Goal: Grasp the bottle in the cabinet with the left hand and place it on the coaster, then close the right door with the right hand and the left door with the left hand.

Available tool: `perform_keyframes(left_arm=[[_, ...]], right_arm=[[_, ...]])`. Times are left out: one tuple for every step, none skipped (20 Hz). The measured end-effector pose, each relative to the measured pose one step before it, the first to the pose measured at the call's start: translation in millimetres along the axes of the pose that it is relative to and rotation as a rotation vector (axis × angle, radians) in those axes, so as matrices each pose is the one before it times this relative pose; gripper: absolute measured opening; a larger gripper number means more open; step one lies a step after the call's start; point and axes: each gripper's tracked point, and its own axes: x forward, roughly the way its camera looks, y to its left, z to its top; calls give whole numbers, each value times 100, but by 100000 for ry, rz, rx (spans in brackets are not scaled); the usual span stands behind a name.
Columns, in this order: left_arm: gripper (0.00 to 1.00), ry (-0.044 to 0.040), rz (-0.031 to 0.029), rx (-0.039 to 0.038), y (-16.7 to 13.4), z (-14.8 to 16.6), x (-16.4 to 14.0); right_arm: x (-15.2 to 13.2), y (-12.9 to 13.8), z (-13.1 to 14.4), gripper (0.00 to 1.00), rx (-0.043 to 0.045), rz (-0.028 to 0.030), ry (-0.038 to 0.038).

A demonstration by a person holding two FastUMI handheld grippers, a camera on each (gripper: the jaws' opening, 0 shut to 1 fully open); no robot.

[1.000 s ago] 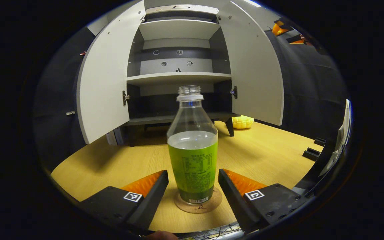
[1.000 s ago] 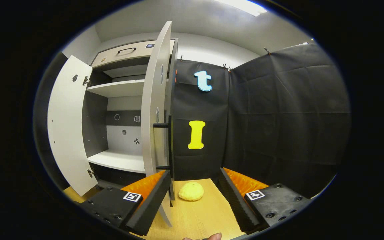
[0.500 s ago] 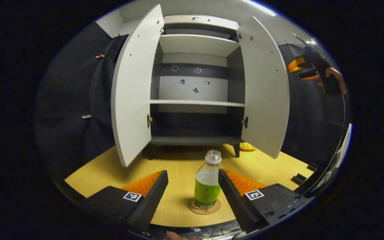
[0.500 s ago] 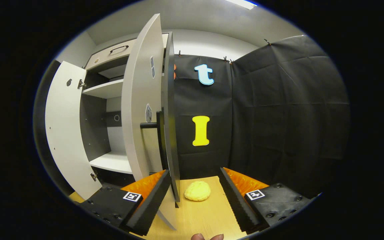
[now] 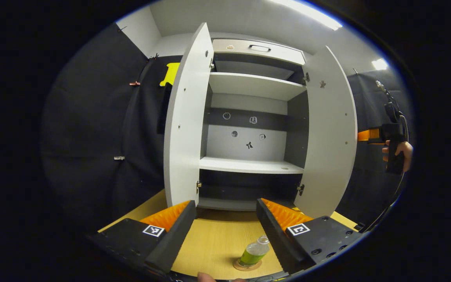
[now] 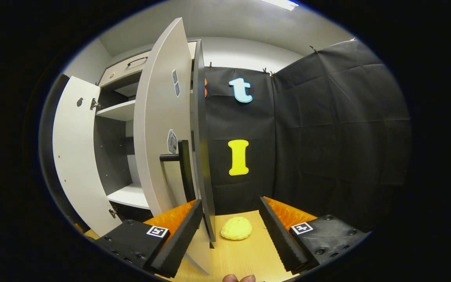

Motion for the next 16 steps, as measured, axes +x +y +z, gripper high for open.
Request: perform_keyframes(left_arm=[[98, 556, -426, 732, 327, 290, -129], [98, 195, -333, 344, 411, 412, -90], [98, 160, -735, -108, 381, 253, 13], [98, 730, -1247, -177, 174, 14, -73], [98, 470, -272, 78, 399, 9, -53], [98, 411, -409, 295, 366, 93, 49], [98, 429, -455, 222, 251, -73, 30], [98, 297, -674, 100, 291, 30, 13], [98, 559, -461, 174, 251, -112, 115], [98, 432, -531, 296, 348, -38, 7], [98, -284, -12, 143, 402, 89, 19], [98, -290, 305, -233, 527, 234, 293], [98, -219, 218, -593, 397, 147, 14], [98, -241, 248, -674, 317, 258, -83], [98, -580, 447, -661, 463, 402, -16], [98, -266, 476, -622, 330, 155, 342]], right_arm=[[-205, 1079, -244, 98, 640, 836, 387], [-100, 1345, -94, 97, 770, 1663, 466], [-72, 1395, -167, 97, 121, 2097, 305], [-53, 1154, -137, 98, -419, 1735, 153], [63, 1204, -47, 98, -674, 1258, -221], [56, 899, -153, 98, -585, 613, 97], [60, 1153, -35, 97, 144, 1002, -17], [214, 1402, -193, 98, 478, 1620, 413], [168, 1291, -206, 97, 622, 1404, 233], [527, 1081, -202, 97, 321, 927, 101], [458, 1086, -69, 97, -49, 1084, -397], [536, 1207, -244, 97, 131, 1300, 264], [554, 1355, -102, 97, 347, 1674, 204], [614, 1164, -63, 98, 182, 1374, -64], [717, 998, -26, 97, -540, 1103, -249], [678, 810, -73, 97, -1180, 243, -53]])
